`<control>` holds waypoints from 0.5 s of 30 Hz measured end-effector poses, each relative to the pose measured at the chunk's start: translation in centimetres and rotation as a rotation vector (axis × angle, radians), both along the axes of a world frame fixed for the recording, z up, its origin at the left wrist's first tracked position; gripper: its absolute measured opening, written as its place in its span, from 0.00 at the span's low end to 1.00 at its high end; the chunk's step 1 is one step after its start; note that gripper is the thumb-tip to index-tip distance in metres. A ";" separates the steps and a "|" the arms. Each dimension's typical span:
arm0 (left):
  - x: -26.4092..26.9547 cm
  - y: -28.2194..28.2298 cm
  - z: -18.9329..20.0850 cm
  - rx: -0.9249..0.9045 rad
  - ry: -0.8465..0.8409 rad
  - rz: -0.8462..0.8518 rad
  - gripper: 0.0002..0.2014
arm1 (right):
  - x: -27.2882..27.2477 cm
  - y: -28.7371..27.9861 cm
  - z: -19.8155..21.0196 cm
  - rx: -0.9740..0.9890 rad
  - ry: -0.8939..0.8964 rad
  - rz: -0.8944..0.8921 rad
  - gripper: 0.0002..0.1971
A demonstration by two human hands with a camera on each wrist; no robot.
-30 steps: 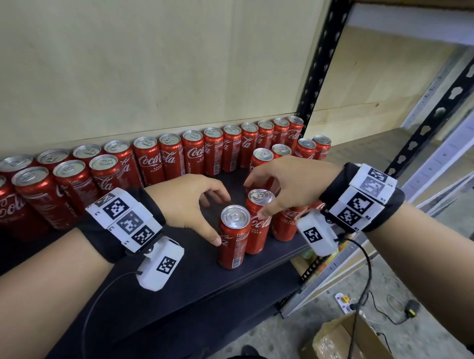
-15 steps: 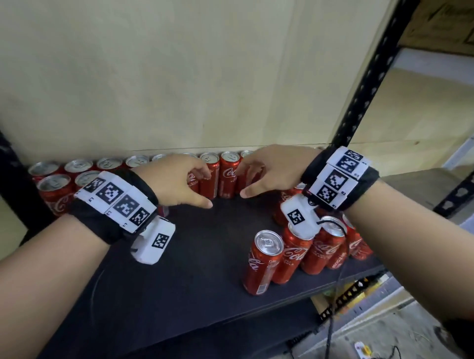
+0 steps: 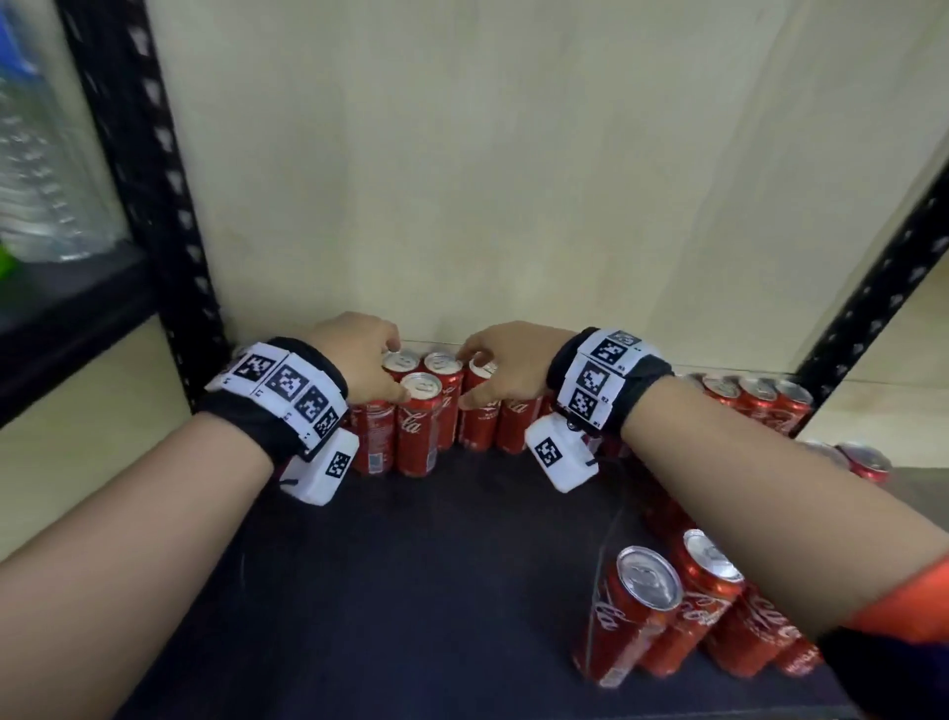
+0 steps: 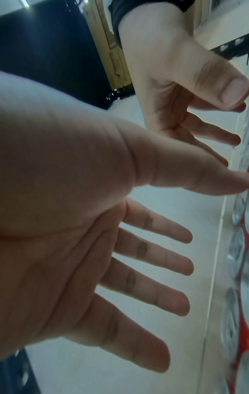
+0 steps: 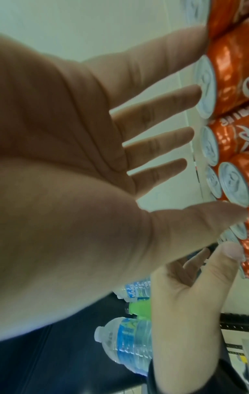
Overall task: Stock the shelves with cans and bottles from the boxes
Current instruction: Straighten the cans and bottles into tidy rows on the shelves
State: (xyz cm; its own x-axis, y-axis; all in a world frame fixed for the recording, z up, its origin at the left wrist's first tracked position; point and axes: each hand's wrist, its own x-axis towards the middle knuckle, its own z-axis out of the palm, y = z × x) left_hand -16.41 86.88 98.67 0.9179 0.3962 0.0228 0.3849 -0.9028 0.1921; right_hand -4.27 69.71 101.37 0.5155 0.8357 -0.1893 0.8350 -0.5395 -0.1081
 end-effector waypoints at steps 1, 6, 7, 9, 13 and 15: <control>-0.1 0.3 -0.1 -0.002 0.013 0.010 0.31 | -0.1 0.6 -0.2 0.006 -0.002 0.011 0.39; -0.4 1.3 -0.9 0.018 0.083 0.070 0.25 | -0.8 3.2 -1.5 0.053 -0.004 0.067 0.36; -0.4 1.4 -1.1 0.033 0.067 0.082 0.23 | -0.9 3.6 -1.8 0.060 -0.004 0.073 0.33; -0.4 1.2 -1.5 0.072 0.022 0.114 0.18 | -1.0 4.4 -2.4 0.063 -0.013 0.082 0.28; -0.6 0.0 -2.1 0.082 -0.048 0.149 0.14 | -1.5 5.7 -3.4 0.077 -0.035 0.064 0.17; -0.4 0.0 -2.7 0.101 -0.054 0.144 0.17 | -1.7 6.2 -3.8 0.056 -0.074 0.059 0.16</control>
